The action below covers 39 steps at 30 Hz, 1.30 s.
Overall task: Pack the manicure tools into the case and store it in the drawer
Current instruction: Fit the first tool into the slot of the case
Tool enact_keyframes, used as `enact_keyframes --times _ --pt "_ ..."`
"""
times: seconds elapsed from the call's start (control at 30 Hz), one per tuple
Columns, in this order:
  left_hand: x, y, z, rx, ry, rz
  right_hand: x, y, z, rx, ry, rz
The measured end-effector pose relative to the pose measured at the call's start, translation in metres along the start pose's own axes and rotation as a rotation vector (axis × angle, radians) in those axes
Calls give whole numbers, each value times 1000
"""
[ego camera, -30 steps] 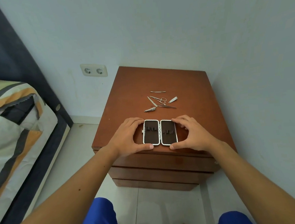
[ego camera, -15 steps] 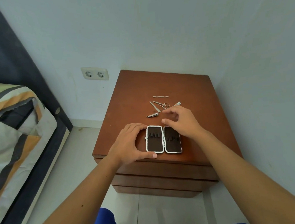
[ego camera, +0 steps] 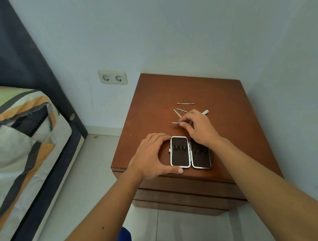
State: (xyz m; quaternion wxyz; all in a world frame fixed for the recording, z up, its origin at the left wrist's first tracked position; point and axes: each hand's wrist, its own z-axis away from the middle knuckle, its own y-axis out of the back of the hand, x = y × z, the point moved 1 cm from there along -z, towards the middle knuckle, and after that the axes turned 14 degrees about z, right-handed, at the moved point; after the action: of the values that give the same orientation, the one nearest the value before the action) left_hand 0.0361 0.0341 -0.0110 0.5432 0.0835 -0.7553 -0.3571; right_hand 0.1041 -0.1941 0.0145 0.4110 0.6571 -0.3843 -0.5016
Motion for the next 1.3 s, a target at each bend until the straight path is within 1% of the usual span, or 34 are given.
enact_keyframes --times 0.07,0.2,0.37,0.5,0.6,0.73,0.87,1.0,1.1,1.2,1.3 --pt "1 0 1 -2 6 6 0 7 6 9 -3 -53" --pt "2 1 1 -2 10 3 1 25 19 -52 -24 -170" --pt "2 0 1 2 13 -3 2 39 26 -215 40 -124" --pt "3 0 0 4 15 -14 0 37 24 -343 75 -108" --pt "3 0 0 11 10 -12 -3 31 20 -388 90 -71" --pt "3 1 1 17 10 -4 -8 25 15 -360 111 -35" --pt "2 1 0 17 15 -8 -12 21 11 -367 153 -18" --pt "0 0 0 19 14 -7 -13 16 11 -341 135 -82" --pt "0 -1 0 19 14 -7 -15 13 16 -273 113 -131" --pt "0 -1 0 19 14 -7 -14 9 27 -155 82 -186" --pt "2 -1 1 23 14 0 -14 5 45 -48 35 -141"
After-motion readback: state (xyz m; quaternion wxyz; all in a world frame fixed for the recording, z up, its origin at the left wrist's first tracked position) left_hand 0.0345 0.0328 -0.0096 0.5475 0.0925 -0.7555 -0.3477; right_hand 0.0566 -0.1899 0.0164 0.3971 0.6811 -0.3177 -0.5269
